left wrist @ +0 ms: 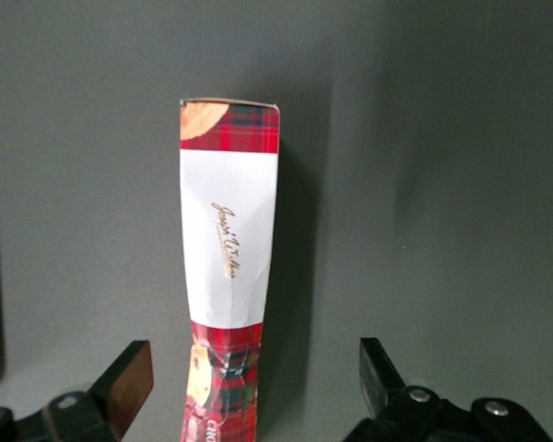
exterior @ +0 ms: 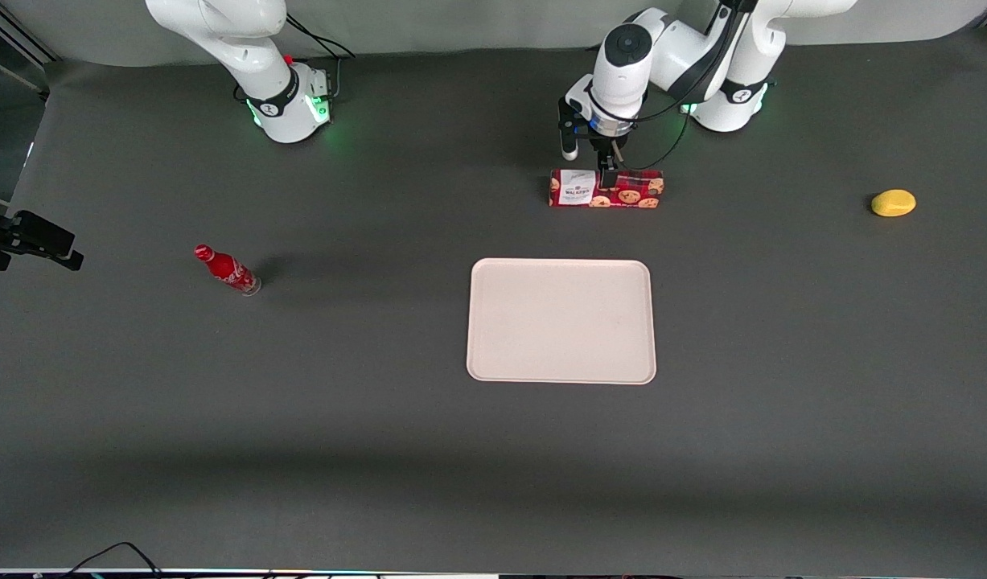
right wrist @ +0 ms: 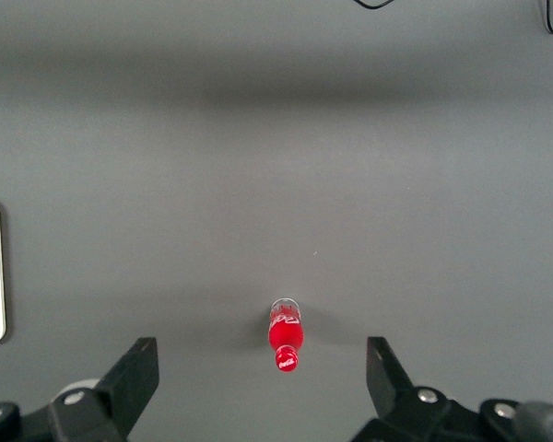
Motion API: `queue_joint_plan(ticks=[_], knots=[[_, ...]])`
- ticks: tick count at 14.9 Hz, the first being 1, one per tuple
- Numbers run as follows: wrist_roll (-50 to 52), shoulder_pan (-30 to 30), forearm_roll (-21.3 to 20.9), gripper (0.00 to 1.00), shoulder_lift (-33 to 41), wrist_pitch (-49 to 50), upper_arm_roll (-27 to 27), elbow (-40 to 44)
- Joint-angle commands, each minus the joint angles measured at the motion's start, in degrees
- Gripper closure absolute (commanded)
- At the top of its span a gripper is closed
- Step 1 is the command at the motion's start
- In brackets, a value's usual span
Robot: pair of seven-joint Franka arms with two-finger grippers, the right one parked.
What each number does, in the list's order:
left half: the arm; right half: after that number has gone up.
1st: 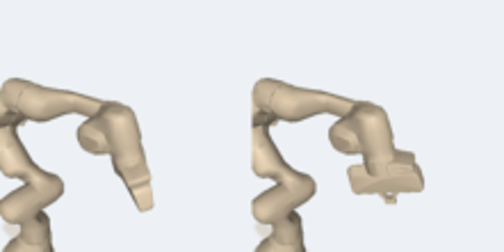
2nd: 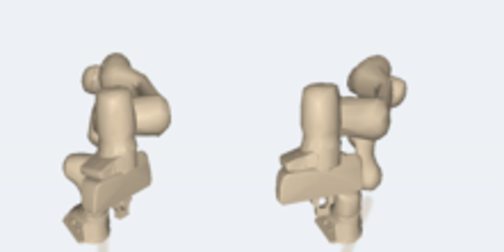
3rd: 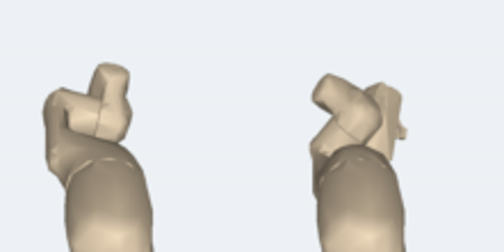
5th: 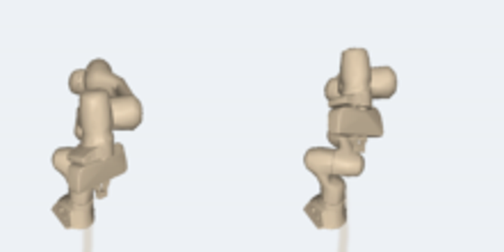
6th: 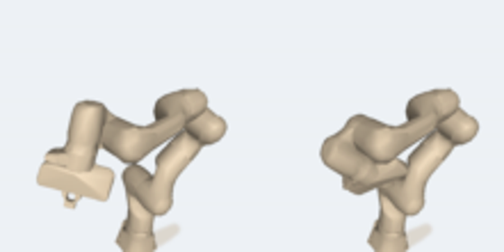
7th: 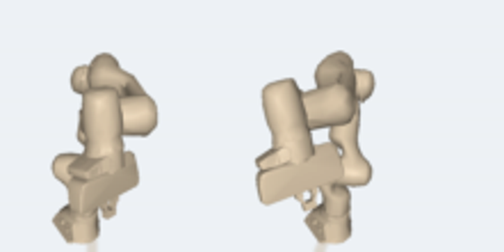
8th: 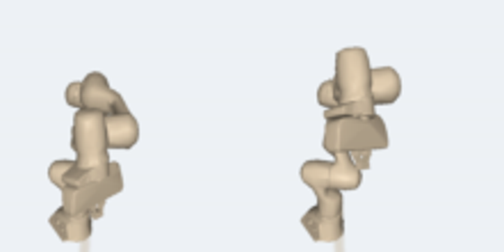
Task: Place red cookie box on tray
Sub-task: 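Lower the left gripper and close it on the cookie box's end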
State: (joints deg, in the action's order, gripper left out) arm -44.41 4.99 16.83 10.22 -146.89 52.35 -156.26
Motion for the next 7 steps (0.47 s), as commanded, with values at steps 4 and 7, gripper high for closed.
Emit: queue_joint_plan(ticks=[4, 7], knots=[[2.9, -0.6, -1.3, 0.0, -5.1, -1.2, 0.3, -0.1], [3.0, -0.8, -2.5, 0.0, -7.8, -3.7, -0.1, -0.1]])
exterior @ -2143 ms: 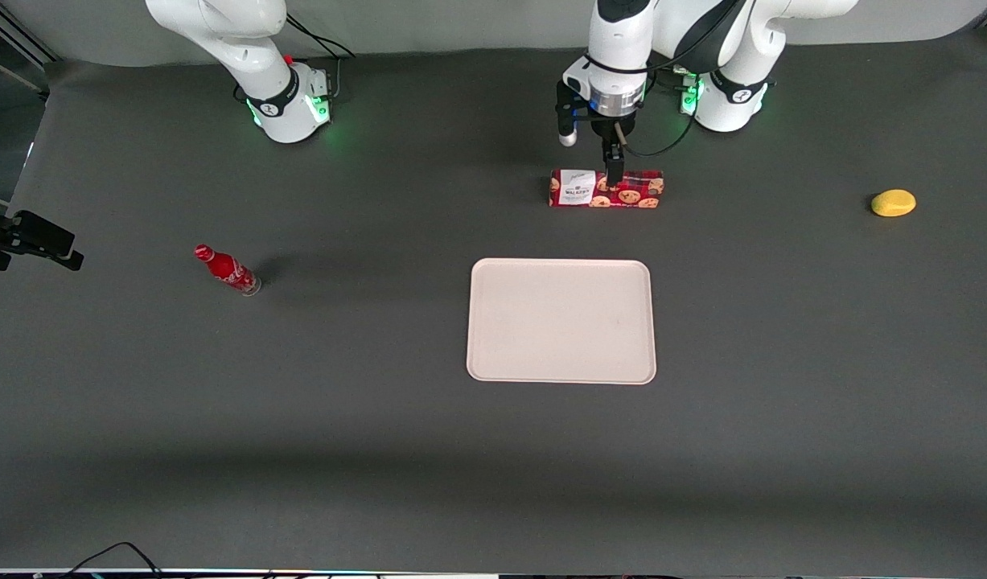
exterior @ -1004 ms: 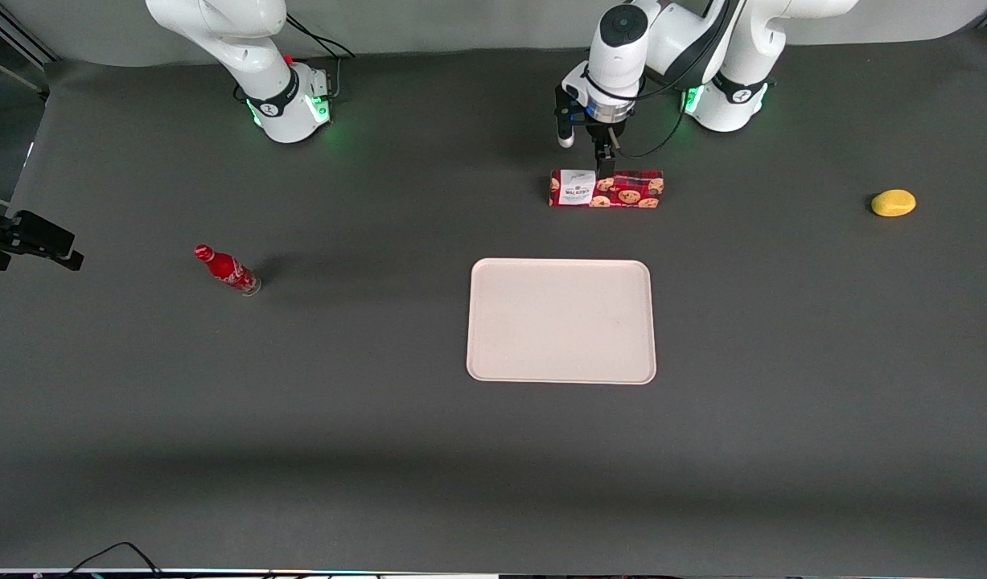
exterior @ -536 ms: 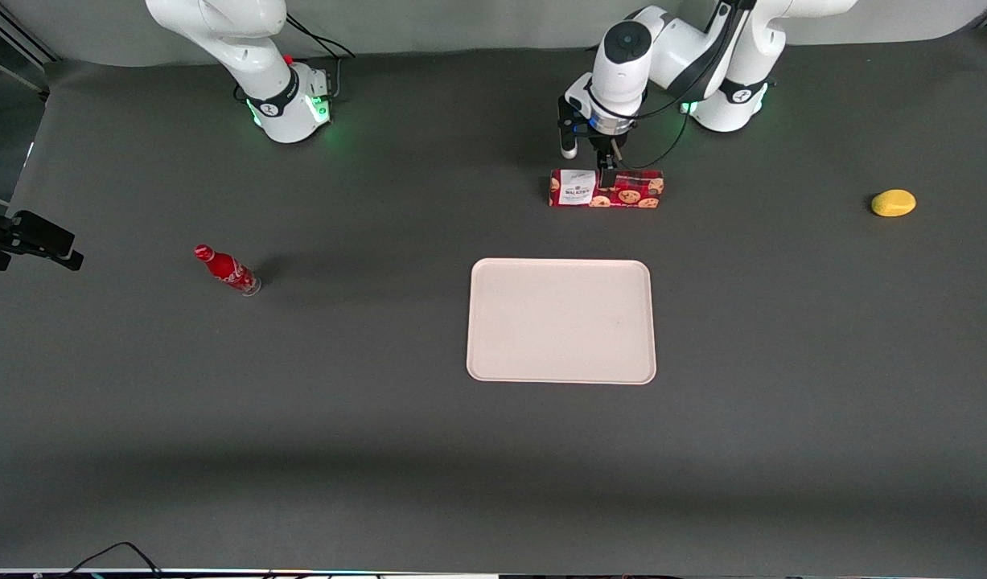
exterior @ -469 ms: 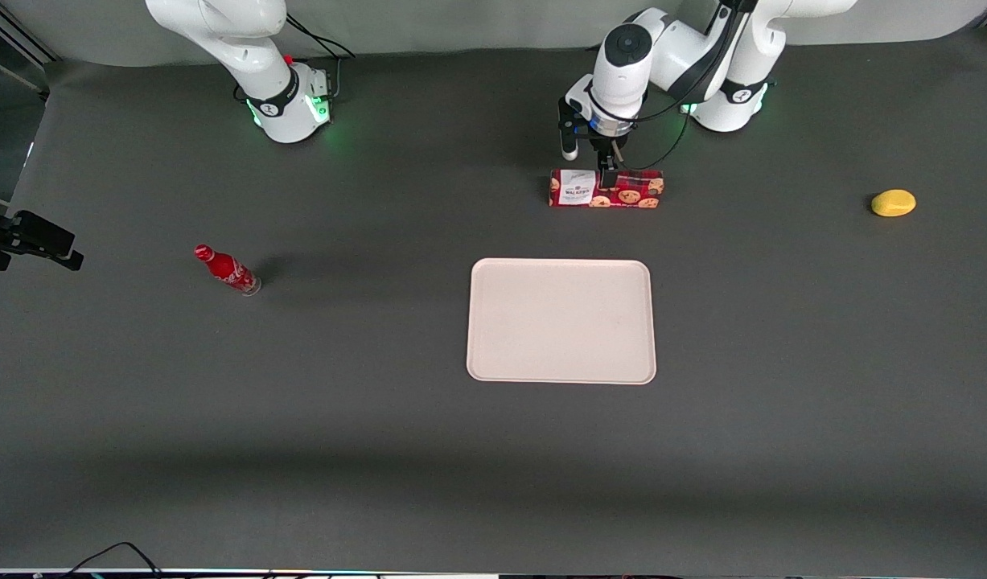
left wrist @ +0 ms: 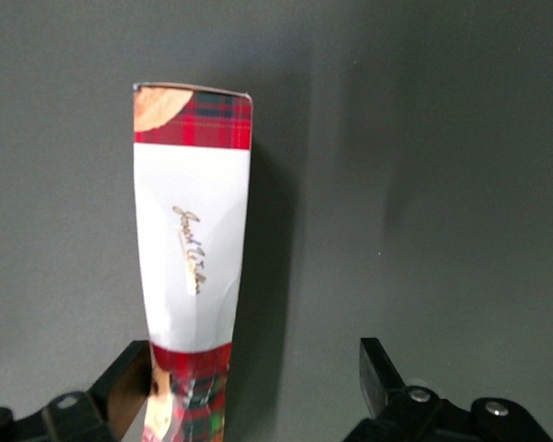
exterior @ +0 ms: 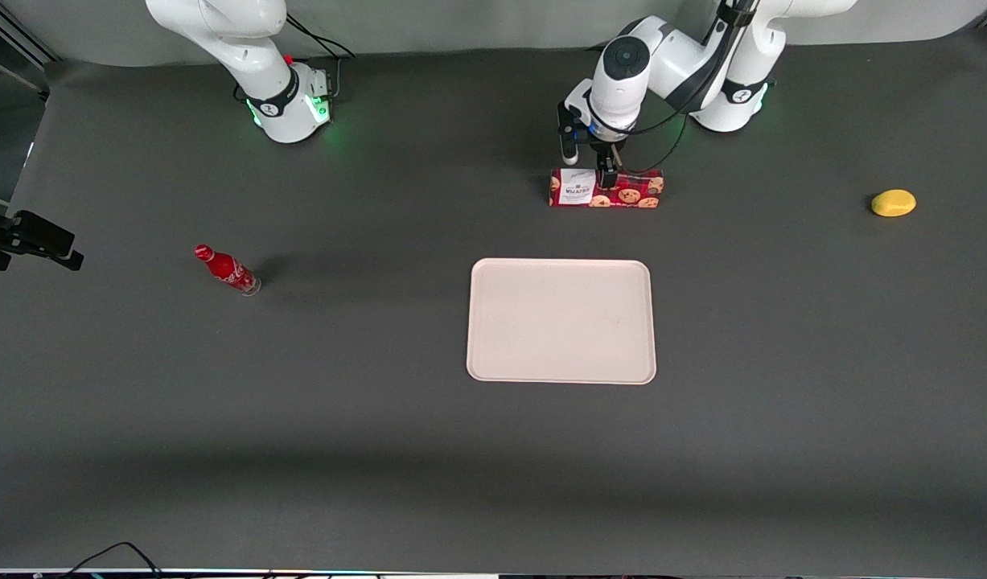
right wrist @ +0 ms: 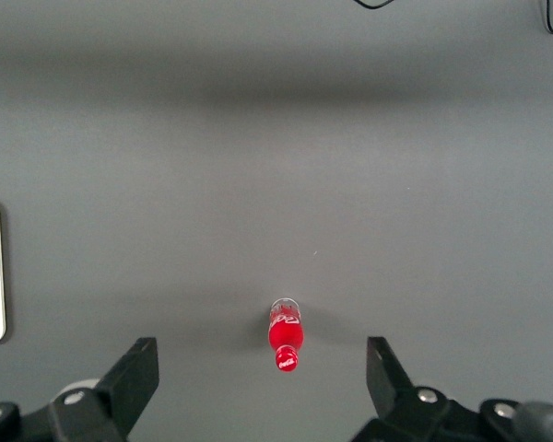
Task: Place red cookie box on tray
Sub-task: 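Lower the left gripper and close it on the cookie box's end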
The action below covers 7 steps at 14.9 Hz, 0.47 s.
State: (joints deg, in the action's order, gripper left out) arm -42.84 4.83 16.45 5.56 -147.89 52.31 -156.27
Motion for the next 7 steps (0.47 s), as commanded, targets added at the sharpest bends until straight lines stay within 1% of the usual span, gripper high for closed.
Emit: queue_joint_plan(ticks=[1, 4, 6, 7], knots=[[1.4, -1.0, -2.3, 0.0, -4.0, -2.7, -0.1, -0.1], [1.4, -2.3, -5.6, 0.0, -6.3, -4.7, -0.9, -0.1], [1.4, -2.2, -8.0, 0.0, -8.4, -6.1, -4.2, 0.0], [1.4, -2.2, -10.2, 0.05, -9.4, -6.9, -6.1, 0.1]])
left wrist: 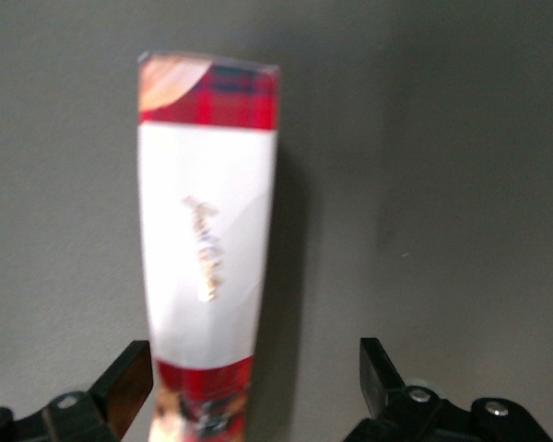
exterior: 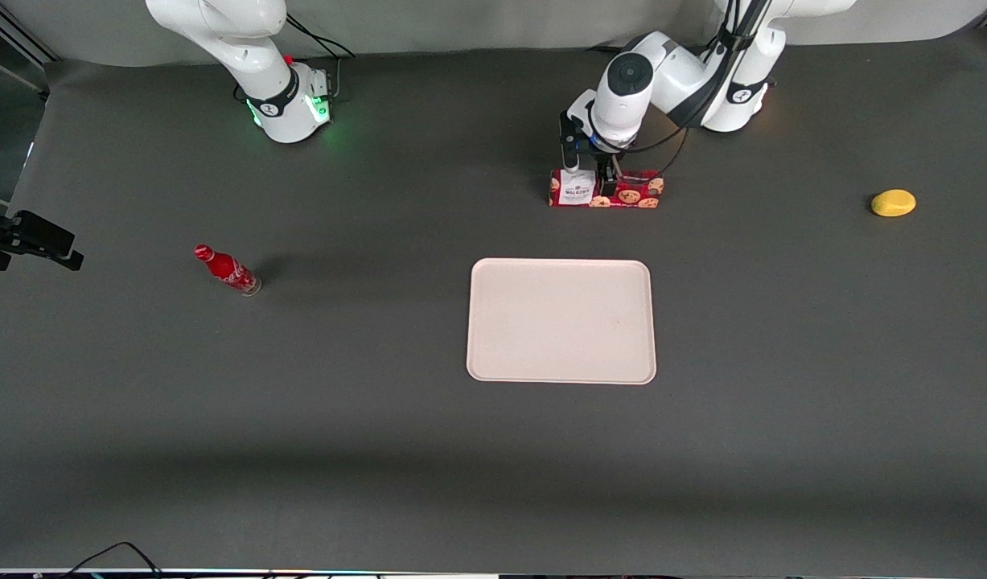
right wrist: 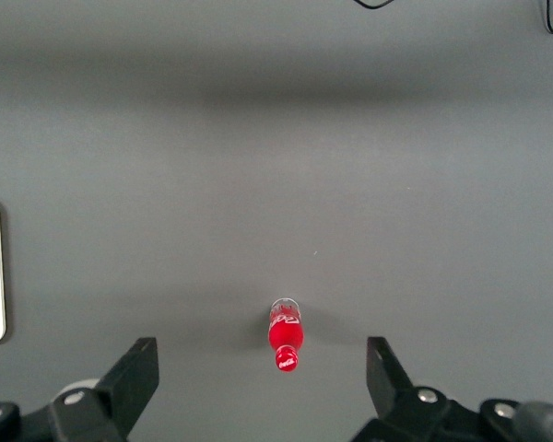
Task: Place red cookie box on tray
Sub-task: 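Lift the cookie box upright with the left gripper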
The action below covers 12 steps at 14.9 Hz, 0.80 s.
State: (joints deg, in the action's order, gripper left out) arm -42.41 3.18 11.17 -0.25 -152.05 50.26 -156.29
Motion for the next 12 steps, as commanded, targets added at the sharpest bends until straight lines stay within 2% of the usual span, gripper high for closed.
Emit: queue_joint_plan(ticks=[1, 3, 7, 10, 11, 12], knots=[[1.0, -0.5, -7.8, 0.2, -4.5, -3.4, -5.6, 0.3], [1.3, -0.2, -11.9, 0.53, -5.4, -3.1, -7.8, 1.6], [9.8, 1.5, -13.2, 0.59, -5.3, -0.9, -7.5, 2.7], [13.9, 2.5, -13.5, 0.72, -5.2, 1.2, -6.1, 4.0], [14.8, 2.5, -13.5, 0.84, -5.1, 1.7, -4.8, 4.2], [15.1, 2.5, -13.5, 0.92, -5.1, 1.8, -4.1, 4.5]])
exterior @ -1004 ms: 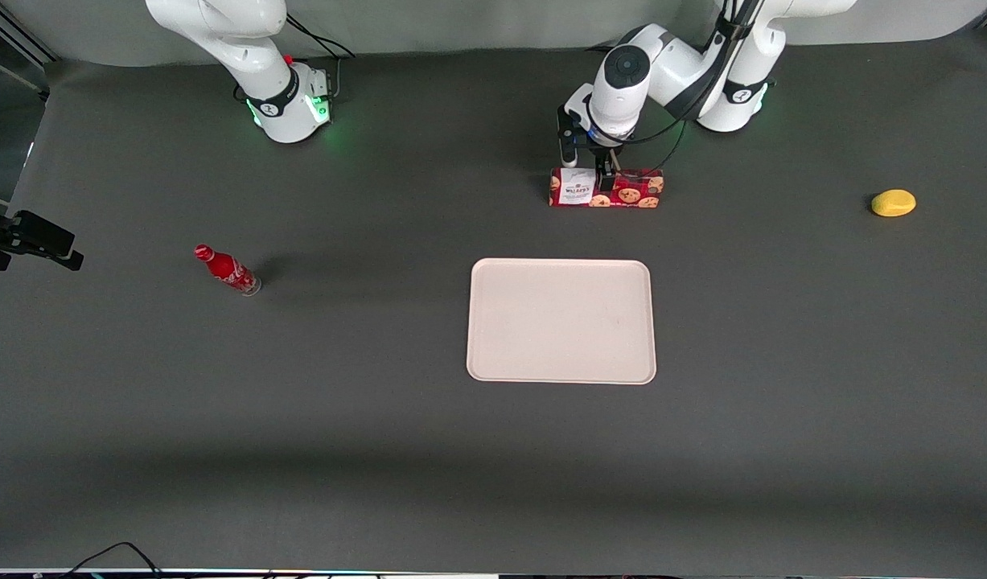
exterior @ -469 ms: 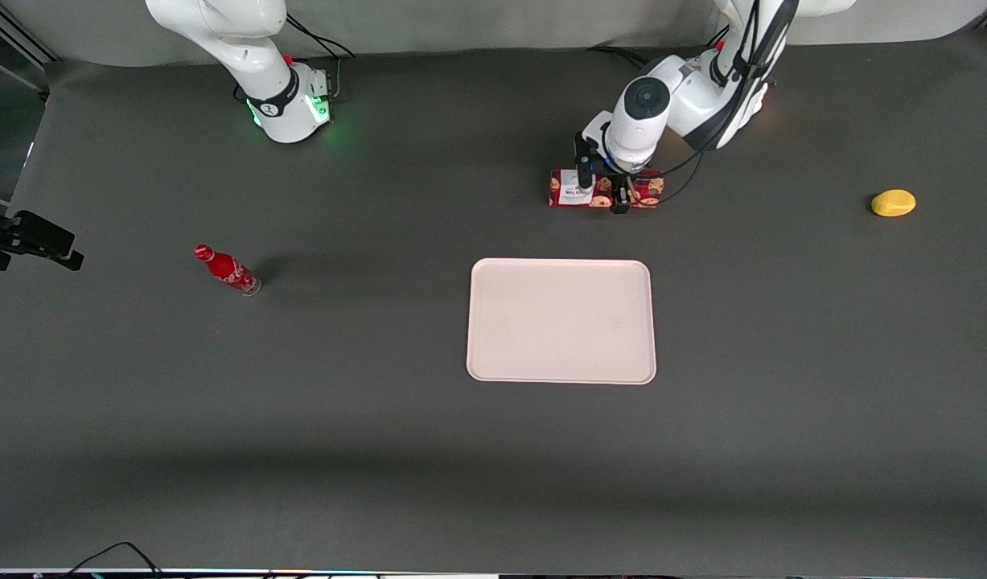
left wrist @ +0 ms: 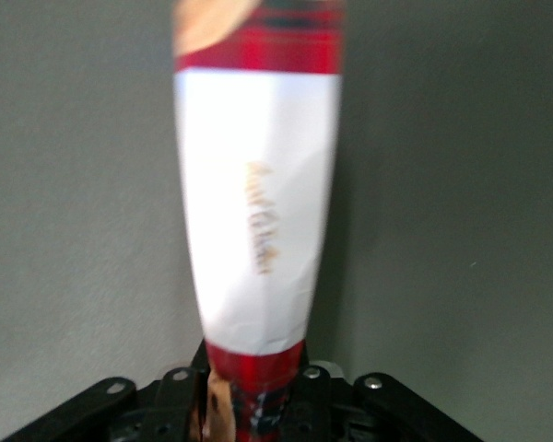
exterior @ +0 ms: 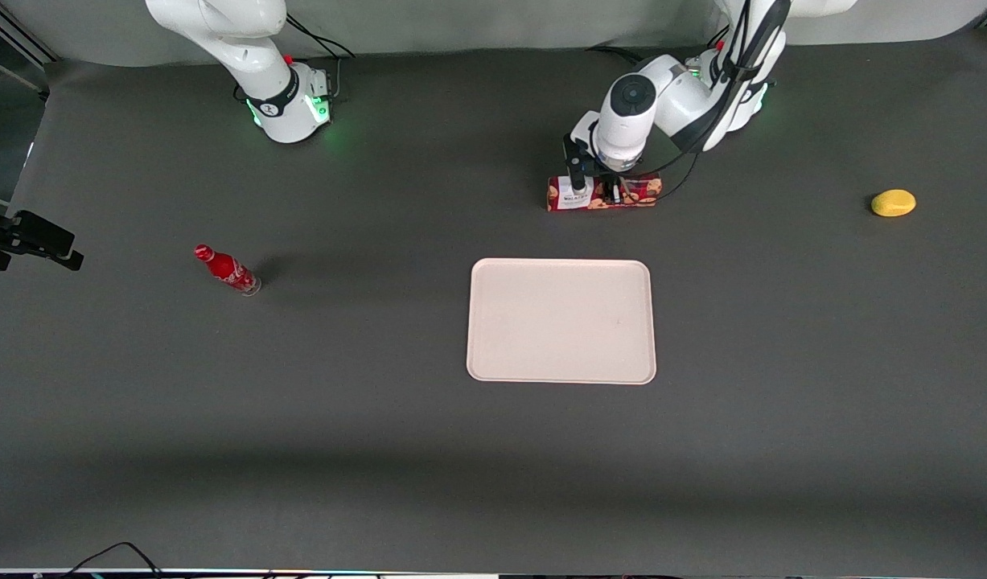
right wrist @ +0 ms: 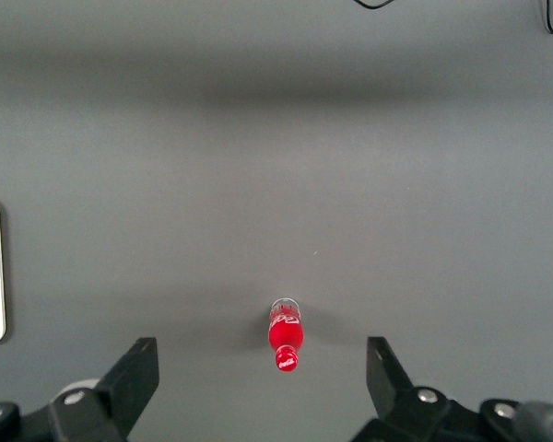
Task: Place red cookie box on tray
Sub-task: 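Lift the cookie box upright with the left gripper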
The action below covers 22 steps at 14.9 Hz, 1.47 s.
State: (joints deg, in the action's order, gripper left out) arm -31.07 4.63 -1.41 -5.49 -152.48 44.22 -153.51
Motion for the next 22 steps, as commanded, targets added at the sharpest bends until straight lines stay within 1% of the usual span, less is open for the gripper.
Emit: queue_joint_plan(ticks=[1, 4, 6, 8, 13, 15, 18, 20, 22], knots=[[3.7, 1.1, -1.1, 1.0, 0.1, 2.4, 1.9, 1.8], [3.7, 1.1, -1.2, 1.0, 0.1, 2.4, 1.9, 2.3], [3.7, 1.0, -2.3, 1.0, 0.2, 2.5, 1.9, 2.7], [3.7, 0.9, -2.4, 1.0, 0.7, 5.3, 1.8, 4.8], [4.4, 0.7, -2.3, 1.0, 4.6, 22.2, 1.3, 15.6], [4.4, 0.6, -2.3, 1.0, 5.5, 30.2, 0.8, 21.7], [4.4, 0.6, -1.7, 1.0, 5.5, 41.2, -1.6, 31.4], [4.4, 0.5, -1.3, 1.0, 5.3, 46.8, -1.9, 37.4], [4.7, 0.5, -1.2, 1.0, 5.2, 50.4, -3.6, 41.9]])
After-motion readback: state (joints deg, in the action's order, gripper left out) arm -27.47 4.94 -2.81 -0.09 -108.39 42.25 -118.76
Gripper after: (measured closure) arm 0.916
